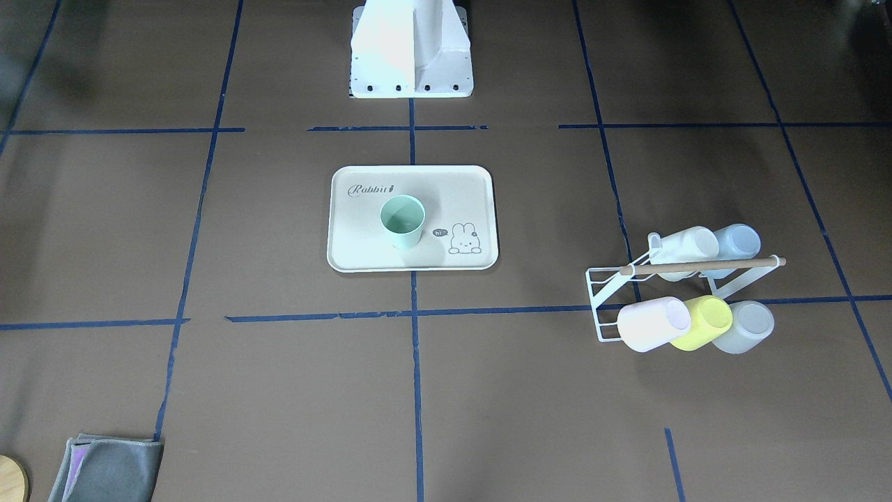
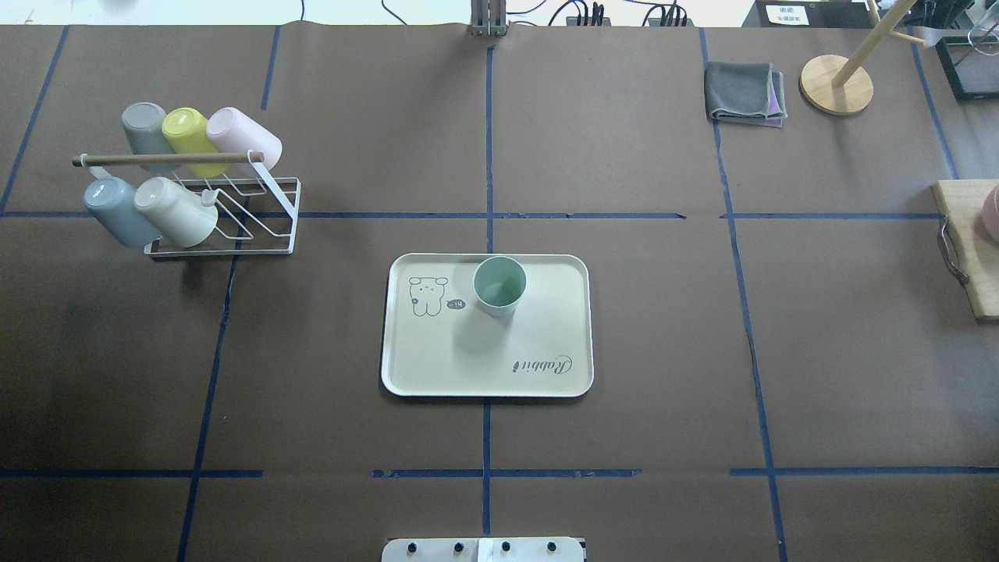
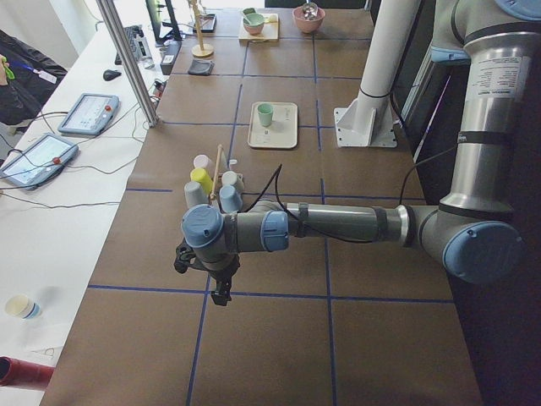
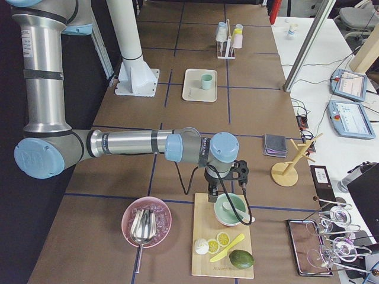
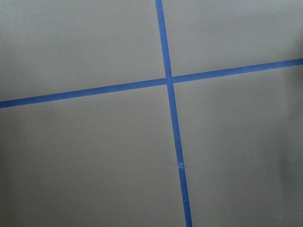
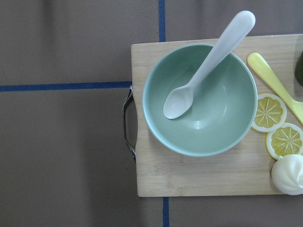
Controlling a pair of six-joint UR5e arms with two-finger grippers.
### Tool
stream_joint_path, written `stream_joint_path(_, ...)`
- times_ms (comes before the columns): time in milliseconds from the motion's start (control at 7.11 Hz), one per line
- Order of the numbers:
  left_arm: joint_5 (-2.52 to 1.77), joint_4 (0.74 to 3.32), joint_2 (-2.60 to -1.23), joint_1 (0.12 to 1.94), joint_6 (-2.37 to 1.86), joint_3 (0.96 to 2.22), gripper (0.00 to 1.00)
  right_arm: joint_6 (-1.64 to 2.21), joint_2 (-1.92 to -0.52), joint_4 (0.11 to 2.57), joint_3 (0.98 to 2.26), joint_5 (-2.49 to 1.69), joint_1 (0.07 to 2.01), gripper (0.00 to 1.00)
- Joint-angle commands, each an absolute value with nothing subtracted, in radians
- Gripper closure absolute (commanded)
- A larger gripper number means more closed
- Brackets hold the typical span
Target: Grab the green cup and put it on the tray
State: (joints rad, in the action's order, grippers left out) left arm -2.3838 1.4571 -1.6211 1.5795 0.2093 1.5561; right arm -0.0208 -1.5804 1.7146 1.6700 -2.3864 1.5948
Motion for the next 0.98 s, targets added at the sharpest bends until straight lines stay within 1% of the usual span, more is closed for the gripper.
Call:
stream_joint_path(0, -2.384, 1.457, -1.621, 1.580, 0.209, 1.560, 0.00, -0.005, -1.595, 1.659, 1.666, -2.379, 1.594, 0.00)
stream_joint_path(843, -2.382, 1.457, -1.621, 1.585, 0.210, 1.562, 0.00, 0.009, -1.588, 1.657, 1.666, -2.379, 1.594, 0.00)
